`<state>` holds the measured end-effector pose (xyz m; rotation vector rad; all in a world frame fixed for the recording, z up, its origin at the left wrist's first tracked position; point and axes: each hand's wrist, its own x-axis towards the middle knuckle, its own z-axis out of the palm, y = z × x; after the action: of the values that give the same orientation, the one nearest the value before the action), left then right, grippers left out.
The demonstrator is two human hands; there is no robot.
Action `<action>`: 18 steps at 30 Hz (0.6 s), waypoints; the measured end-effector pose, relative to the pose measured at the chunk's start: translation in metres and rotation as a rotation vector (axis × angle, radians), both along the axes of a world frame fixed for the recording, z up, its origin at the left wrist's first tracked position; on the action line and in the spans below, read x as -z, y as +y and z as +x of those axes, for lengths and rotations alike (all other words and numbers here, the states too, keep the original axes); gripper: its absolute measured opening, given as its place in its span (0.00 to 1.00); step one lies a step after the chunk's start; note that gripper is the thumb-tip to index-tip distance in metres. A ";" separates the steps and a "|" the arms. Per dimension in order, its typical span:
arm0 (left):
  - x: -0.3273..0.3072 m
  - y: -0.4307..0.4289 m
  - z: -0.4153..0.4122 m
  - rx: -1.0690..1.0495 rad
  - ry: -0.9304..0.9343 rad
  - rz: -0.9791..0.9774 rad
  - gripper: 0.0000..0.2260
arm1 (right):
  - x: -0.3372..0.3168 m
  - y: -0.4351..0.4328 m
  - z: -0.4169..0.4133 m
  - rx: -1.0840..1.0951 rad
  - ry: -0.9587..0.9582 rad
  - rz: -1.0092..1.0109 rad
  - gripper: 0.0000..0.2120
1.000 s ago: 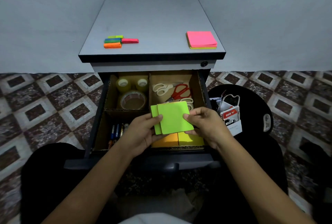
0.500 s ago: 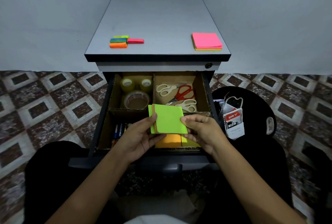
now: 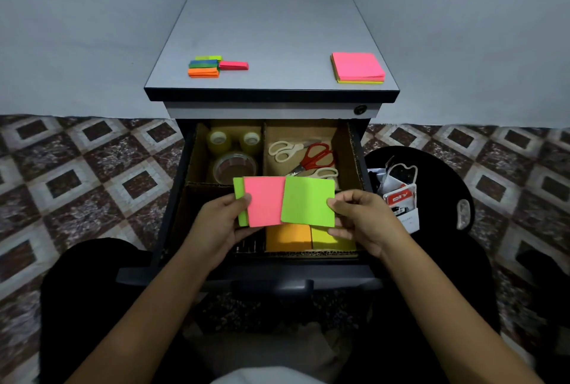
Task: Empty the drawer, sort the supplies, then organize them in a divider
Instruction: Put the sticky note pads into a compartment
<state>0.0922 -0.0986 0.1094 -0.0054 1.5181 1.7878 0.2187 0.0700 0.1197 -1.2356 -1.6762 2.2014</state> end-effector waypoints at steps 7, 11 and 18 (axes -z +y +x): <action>0.001 -0.013 -0.017 -0.126 0.032 -0.020 0.06 | 0.008 0.009 0.009 -0.210 -0.213 0.200 0.09; 0.003 -0.014 -0.017 -0.140 -0.008 -0.002 0.06 | 0.019 0.003 -0.002 -0.257 -0.297 0.299 0.11; 0.005 -0.014 -0.016 -0.137 -0.021 0.014 0.06 | 0.037 -0.016 -0.023 -0.305 -0.406 0.569 0.13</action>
<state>0.0761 -0.1130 0.1045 -0.1239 1.5213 1.9004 0.1953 0.0543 0.0825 -1.3794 -2.5542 1.4551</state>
